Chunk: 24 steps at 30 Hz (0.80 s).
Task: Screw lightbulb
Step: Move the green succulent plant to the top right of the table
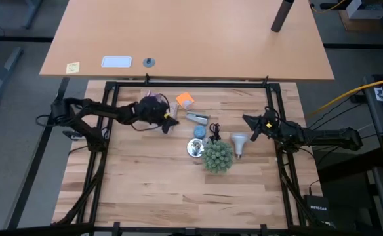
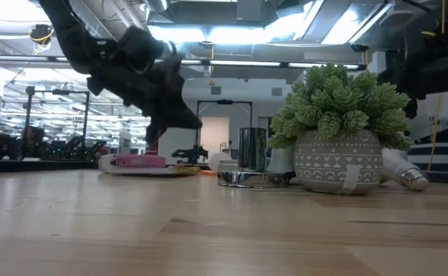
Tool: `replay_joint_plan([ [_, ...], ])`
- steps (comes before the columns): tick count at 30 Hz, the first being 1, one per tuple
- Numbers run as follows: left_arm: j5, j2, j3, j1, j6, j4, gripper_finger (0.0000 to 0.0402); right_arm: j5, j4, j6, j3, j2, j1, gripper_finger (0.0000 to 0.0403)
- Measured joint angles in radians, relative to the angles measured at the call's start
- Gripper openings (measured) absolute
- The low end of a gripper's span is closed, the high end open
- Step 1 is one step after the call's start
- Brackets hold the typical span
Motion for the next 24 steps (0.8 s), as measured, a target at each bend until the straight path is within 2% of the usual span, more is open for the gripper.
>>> replay_joint_plan([
  [8,0.002,-0.003,0.000,-0.196,0.053,0.048,0.0006,-0.234,0.002,0.000,0.002,0.000,0.000,0.0017],
  [14,-0.089,-0.003,0.000,-0.282,0.138,0.111,0.0006,-0.338,0.018,0.054,0.003,0.000,0.000,0.0089],
  [19,-0.137,-0.003,0.000,-0.293,0.154,0.125,0.0006,-0.491,0.069,0.080,0.003,0.010,0.001,0.0156],
  [24,-0.181,-0.003,0.000,-0.290,0.157,0.125,0.0006,-0.518,0.198,0.056,0.005,0.072,0.001,0.0181],
])
